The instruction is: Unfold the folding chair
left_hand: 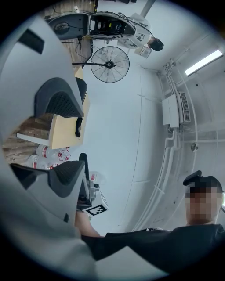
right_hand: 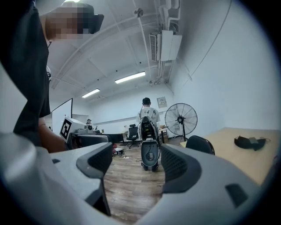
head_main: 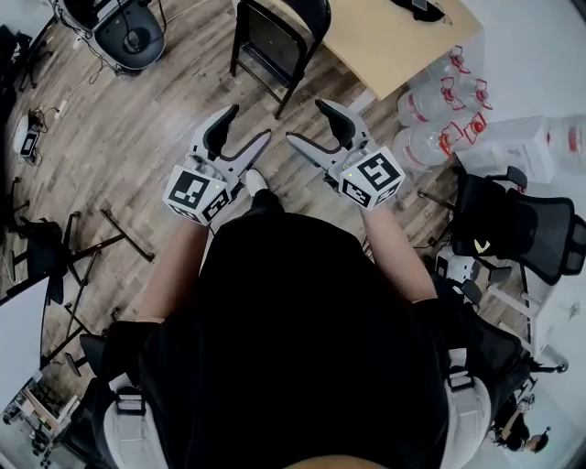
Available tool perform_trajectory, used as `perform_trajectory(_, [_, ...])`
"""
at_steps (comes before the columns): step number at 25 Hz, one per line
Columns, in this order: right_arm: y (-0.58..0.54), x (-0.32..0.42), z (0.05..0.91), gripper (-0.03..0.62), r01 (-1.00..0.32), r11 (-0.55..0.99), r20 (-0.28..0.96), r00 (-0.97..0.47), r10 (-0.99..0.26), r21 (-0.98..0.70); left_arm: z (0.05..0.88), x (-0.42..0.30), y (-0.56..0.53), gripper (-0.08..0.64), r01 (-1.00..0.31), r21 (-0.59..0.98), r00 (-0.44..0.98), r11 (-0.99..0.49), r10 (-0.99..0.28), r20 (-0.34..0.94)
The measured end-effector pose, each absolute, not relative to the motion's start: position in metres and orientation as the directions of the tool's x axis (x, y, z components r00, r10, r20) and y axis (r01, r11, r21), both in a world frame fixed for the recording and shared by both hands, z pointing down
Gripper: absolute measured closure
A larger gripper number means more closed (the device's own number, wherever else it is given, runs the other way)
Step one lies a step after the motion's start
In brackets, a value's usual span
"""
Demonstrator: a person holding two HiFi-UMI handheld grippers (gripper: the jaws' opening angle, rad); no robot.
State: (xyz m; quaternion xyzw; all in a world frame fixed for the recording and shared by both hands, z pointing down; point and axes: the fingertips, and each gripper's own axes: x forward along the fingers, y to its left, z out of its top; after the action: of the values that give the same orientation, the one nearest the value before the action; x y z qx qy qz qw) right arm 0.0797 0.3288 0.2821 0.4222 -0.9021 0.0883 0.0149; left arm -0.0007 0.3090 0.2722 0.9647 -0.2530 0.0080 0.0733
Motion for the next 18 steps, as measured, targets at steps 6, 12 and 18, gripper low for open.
perform_trajectory(6, [0.261,0.069,0.278,0.244,-0.77,0.623,0.119,-0.638,-0.761,-0.138,0.268,-0.011,0.241,0.258,-0.474,0.157,0.88,-0.867,-0.473,0.045])
perform_trajectory(12, [0.204,0.056,0.281,0.244,-0.787,0.602,0.146,-0.617,-0.773,-0.134,0.269,-0.026,0.181,0.259,-0.452,0.167,0.891,-0.876,-0.451,0.044])
perform_trajectory(18, [0.163,0.052,0.287,0.245,-0.81,0.568,0.156,-0.585,-0.796,-0.142,0.276,-0.039,0.134,0.259,-0.436,0.168,0.9,-0.884,-0.432,0.059])
